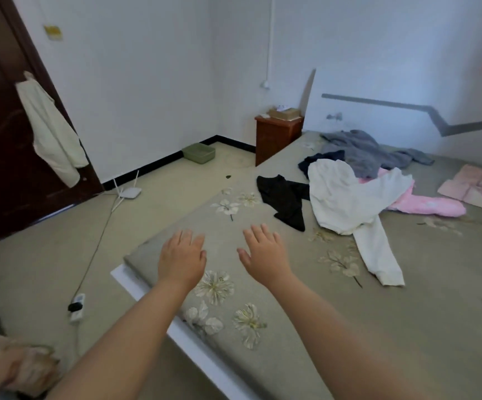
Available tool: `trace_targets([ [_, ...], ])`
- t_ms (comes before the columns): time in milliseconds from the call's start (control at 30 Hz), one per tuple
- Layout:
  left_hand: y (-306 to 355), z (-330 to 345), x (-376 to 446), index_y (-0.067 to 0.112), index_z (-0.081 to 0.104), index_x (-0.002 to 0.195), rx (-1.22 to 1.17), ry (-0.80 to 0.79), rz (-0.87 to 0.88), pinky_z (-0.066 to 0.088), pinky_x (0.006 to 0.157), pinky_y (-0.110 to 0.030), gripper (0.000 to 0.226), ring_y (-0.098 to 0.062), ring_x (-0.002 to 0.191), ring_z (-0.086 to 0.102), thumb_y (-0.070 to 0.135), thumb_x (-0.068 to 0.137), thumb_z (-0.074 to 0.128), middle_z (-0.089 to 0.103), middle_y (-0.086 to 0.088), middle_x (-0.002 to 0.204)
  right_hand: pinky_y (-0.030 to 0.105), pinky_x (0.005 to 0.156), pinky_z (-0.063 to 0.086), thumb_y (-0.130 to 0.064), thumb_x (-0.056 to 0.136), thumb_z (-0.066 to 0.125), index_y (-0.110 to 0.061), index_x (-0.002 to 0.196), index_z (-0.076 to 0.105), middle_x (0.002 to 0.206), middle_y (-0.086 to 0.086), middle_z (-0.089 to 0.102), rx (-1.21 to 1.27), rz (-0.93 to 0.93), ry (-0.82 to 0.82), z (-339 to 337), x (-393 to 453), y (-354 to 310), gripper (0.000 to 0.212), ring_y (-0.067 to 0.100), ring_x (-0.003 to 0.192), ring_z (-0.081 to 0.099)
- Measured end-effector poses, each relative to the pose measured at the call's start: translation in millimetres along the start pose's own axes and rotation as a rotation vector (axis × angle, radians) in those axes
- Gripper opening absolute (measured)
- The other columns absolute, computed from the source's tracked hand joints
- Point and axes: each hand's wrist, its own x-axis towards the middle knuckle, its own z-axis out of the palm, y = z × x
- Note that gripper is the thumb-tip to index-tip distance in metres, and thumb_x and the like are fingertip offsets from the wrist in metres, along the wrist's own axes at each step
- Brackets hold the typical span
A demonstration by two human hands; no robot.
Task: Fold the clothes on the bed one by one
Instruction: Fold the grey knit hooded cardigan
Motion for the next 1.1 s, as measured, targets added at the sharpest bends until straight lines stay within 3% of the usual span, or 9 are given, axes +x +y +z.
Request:
trace_targets([
  [333, -143, -3, 67, 0.02, 0.03, 0.14, 0.065, -0.05, -0.163, 0.021, 0.11, -0.033, 0.046, -0.021, 0.137, 0.021, 0.033, 0.096, 0.032, 0.027, -0.004, 0.149, 0.04, 0.114, 0.008, -0.041, 0.098, 0.026, -0.013, 0.144, 0.021, 0.154, 0.008, 0.015, -0.034, -0.128, -0.042, 31, 126, -101, 0.055, 0.024, 0.142, 0.009],
  [567, -258, 17, 130, 0.023, 0.03, 0.14, 0.102, -0.078, -0.393, 0.025, 0.106, -0.032, 0.045, -0.02, 0.134, 0.027, 0.034, 0.096, 0.03, 0.031, -0.002, 0.146, 0.042, 0.114, 0.002, -0.043, 0.098, 0.023, -0.013, 0.145, 0.017, 0.155, 0.009, 0.008, -0.046, -0.298, -0.16, 96, 258, -185, 0.056, 0.025, 0.143, 0.002],
  [733, -342, 31, 156, 0.024, 0.024, 0.143, 0.088, -0.088, -0.566, 0.019, 0.11, -0.032, 0.047, -0.019, 0.138, 0.02, 0.035, 0.097, 0.027, 0.024, 0.0, 0.151, 0.042, 0.114, 0.001, -0.045, 0.097, 0.019, -0.015, 0.146, 0.015, 0.155, 0.009, 0.006, -0.008, -0.345, -0.188, 137, 337, -258, 0.057, 0.026, 0.143, 0.0],
  [900, -444, 48, 175, 0.022, 0.02, 0.144, 0.083, -0.099, -0.659, 0.018, 0.113, -0.035, 0.047, -0.021, 0.139, 0.018, 0.034, 0.098, 0.025, 0.023, -0.002, 0.151, 0.042, 0.115, 0.001, -0.046, 0.097, 0.016, -0.016, 0.146, 0.013, 0.156, 0.007, 0.003, -0.015, -0.418, -0.233, 180, 407, -333, 0.058, 0.025, 0.143, -0.002],
  [1100, -601, 70, 220, 0.022, 0.02, 0.144, 0.08, -0.129, -0.647, 0.019, 0.113, -0.037, 0.047, -0.023, 0.138, 0.02, 0.032, 0.098, 0.026, 0.024, -0.004, 0.15, 0.04, 0.115, 0.002, -0.047, 0.097, 0.017, -0.018, 0.145, 0.016, 0.156, 0.005, 0.006, -0.063, -0.413, -0.208, 238, 513, -433, 0.057, 0.023, 0.143, -0.001],
])
